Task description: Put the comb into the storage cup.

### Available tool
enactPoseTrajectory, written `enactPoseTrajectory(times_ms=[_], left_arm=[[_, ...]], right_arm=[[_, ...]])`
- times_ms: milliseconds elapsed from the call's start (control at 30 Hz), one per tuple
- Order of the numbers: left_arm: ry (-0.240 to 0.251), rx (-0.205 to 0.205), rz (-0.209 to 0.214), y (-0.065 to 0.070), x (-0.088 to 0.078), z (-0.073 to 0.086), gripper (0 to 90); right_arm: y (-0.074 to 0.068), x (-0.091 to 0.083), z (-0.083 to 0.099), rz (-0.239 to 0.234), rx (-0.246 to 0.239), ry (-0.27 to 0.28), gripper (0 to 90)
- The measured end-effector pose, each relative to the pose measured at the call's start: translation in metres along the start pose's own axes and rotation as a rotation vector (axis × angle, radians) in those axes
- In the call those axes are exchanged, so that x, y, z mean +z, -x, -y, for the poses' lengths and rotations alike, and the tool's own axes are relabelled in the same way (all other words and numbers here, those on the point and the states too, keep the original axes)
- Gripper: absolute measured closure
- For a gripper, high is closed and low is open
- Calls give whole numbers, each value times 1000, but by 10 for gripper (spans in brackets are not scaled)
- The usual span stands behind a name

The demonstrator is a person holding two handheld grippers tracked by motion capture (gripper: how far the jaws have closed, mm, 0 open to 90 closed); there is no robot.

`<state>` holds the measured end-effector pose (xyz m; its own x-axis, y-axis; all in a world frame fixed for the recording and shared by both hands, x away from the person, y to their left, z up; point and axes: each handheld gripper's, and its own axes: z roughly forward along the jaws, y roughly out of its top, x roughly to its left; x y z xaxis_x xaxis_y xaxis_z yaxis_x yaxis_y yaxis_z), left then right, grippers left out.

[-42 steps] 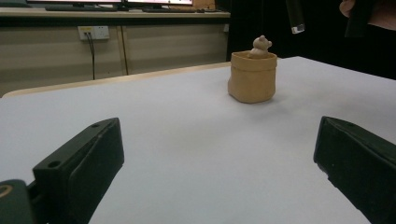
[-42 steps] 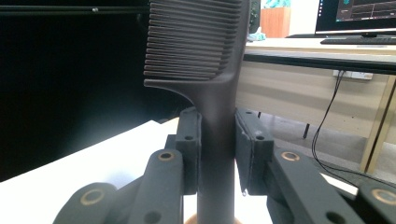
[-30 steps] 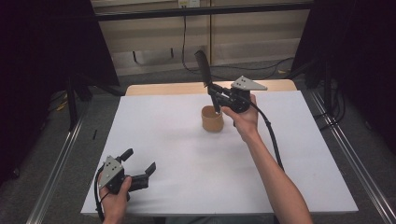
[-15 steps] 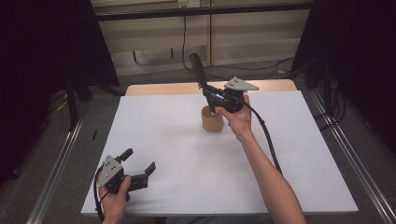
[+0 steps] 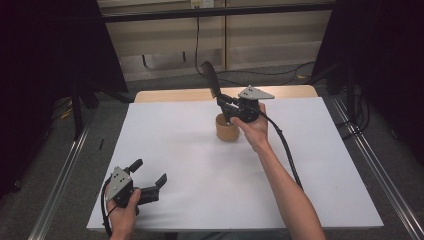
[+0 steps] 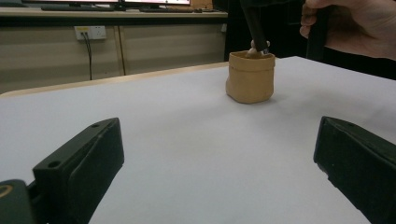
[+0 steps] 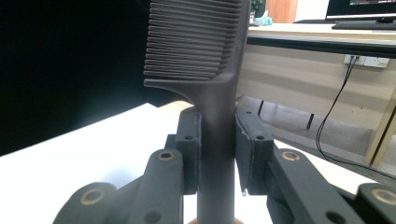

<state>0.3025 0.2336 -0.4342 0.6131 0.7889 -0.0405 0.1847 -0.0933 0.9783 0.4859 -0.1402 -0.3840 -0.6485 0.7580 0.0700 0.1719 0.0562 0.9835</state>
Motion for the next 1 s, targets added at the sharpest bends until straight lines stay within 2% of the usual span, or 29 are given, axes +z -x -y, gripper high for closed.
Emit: enactPoseTrajectory(times_ms=[233, 467, 633, 767, 1000], left_arm=[[-6, -3, 1, 0, 1, 1, 18], [-9, 1, 3, 0, 1, 1, 18], [-10, 0, 2, 0, 1, 1, 18], [-12, 3, 2, 0, 1, 1, 18], [-10, 2, 6, 0, 2, 1, 18]], right_arm=[[3, 0, 10, 13, -9, -21, 726], [5, 0, 19, 23, 6, -43, 726], [6, -1, 24, 19, 5, -46, 726], [7, -4, 29, 18, 4, -74, 726], [7, -8, 33, 19, 5, -77, 726]])
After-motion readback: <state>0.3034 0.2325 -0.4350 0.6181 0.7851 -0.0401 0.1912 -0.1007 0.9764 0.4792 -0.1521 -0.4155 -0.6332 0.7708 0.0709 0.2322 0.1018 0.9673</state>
